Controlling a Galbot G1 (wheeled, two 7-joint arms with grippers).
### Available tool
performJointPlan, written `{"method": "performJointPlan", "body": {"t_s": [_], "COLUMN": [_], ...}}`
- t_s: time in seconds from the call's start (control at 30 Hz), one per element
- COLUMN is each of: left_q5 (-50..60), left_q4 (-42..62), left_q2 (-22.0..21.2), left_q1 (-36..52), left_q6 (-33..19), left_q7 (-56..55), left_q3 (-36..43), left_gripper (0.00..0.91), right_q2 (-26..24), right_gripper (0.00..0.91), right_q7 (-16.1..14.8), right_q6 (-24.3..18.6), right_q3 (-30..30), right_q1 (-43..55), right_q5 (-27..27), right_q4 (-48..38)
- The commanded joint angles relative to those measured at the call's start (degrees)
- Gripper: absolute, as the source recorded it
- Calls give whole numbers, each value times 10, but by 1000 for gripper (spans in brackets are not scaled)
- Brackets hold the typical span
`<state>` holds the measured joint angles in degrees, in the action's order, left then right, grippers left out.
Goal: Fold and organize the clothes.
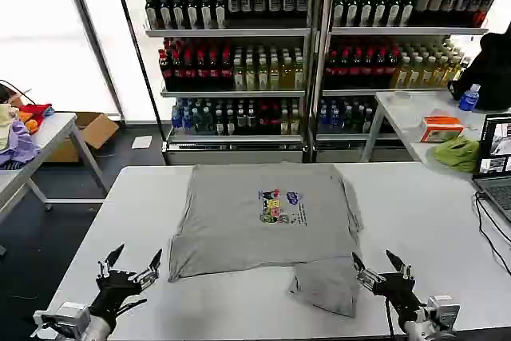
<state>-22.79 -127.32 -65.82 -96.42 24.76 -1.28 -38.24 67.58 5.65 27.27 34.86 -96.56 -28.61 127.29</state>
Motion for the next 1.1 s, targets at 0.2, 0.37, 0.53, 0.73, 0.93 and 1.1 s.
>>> {"method": "performJointPlan", "body": {"t_s": [0.2, 0.37, 0.53, 0.73, 0.93, 1.1], "left_q5": [-68, -64, -64, -62, -57, -30], "left_q4": [78, 99, 107, 112, 111, 110], "left_q2": [42, 39, 33, 23, 16, 10], "left_q1": [72, 78, 80, 80, 81, 83], "left_q6": [61, 60, 59, 58, 50, 42], "left_q7": [-62, -63, -62, -62, -63, -64], "left_q3": [97, 110, 111, 118, 126, 147], "left_gripper": [907, 907, 907, 907, 121, 10], "right_q2": [4, 7, 8, 10, 11, 13], "right_gripper": [907, 907, 907, 0, 0, 0], "right_q7": [23, 27, 32, 35, 32, 31], "right_q6": [31, 33, 35, 33, 26, 21], "right_q3": [-35, -40, -42, -50, -56, -59], "right_q1": [-10, -11, -16, -19, -29, -31], "right_q5": [10, 9, 8, 5, -2, -7], "right_q4": [5, -1, -4, -19, -23, -24]}}
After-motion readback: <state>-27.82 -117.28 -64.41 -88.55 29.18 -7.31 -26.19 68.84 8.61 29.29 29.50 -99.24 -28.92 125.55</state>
